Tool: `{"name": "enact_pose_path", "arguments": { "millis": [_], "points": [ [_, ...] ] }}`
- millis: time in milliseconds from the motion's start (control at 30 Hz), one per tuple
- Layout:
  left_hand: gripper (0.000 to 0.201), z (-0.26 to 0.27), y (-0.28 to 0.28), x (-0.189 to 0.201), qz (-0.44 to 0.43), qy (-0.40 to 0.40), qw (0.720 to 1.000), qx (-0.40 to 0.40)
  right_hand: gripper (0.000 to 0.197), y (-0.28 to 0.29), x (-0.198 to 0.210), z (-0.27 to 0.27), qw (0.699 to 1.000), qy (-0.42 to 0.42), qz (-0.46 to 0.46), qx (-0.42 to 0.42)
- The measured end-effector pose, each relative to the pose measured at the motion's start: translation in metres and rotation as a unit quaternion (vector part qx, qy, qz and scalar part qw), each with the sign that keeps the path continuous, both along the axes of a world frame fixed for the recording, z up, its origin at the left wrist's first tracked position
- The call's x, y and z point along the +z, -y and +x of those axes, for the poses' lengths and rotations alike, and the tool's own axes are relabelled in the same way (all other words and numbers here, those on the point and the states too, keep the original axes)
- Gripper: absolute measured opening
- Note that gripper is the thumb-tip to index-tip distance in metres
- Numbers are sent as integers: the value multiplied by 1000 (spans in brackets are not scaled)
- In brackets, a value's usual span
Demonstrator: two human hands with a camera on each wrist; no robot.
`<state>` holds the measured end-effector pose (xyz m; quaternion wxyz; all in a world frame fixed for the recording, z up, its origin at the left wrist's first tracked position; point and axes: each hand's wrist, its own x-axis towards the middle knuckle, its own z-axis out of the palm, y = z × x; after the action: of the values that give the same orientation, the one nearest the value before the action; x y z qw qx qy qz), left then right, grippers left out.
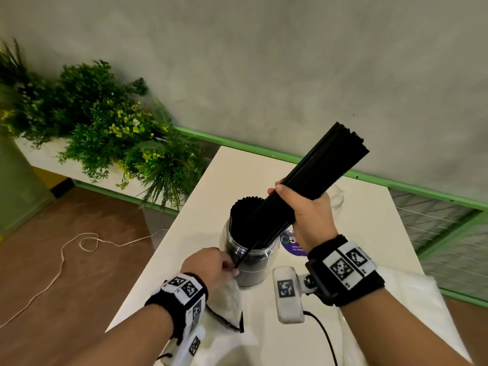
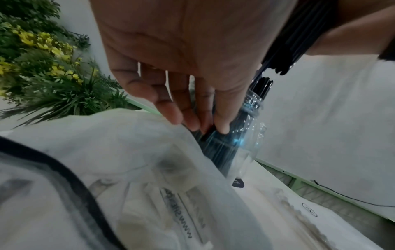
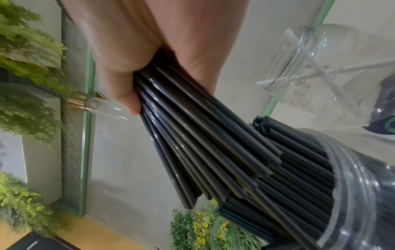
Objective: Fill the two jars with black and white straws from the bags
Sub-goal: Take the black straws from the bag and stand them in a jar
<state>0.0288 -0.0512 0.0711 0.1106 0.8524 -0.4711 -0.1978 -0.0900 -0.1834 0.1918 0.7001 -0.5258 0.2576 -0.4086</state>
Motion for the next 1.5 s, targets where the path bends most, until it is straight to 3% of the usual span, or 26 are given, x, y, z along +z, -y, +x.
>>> {"name": "enact_pose_path", "arguments": {
  "millis": [133,267,333,433,533,667,700,867,1000,1100,1200,1333,1500],
  "points": [
    [23,1,-11,5,-73,-21,997,7,8,1,9,-10,1000,21,0,-12],
    [14,2,-17,25,-182,-90,979,-3,9,-3,15,-18,999,42,-3,-12],
    [4,-2,-14,40,-257,-149,955,10,11,-8,15,-18,998,55,4,-6],
    [13,-11,-5,58,-329,-256,906,67,8,-19,13,-14,998,54,-12,5],
    [23,-15,1,67,-347,-393,846,96,10,-23,11,-10,999,38,-19,-16],
    [28,-11,5,70,-341,-481,802,99,7,-19,10,-10,998,32,1,-55],
    [28,-7,5,69,-339,-470,809,99,7,-18,10,-11,997,34,8,-62],
    [22,27,3,50,-275,-233,930,74,7,-12,9,-15,996,37,11,-76],
    [17,34,8,44,-176,-110,978,-14,14,-15,2,-15,995,28,3,-91],
    [13,32,14,48,-158,5,987,-41,15,-16,-4,-13,995,14,-9,-96],
    [17,30,20,55,-186,58,979,-52,12,-16,-7,-11,995,8,-8,-98],
    [17,35,38,73,-250,81,963,-64,14,-15,-9,0,998,11,-18,-67],
    [19,49,55,80,-195,47,978,-62,7,-14,-17,18,998,-25,-44,-41]
  ]
}}
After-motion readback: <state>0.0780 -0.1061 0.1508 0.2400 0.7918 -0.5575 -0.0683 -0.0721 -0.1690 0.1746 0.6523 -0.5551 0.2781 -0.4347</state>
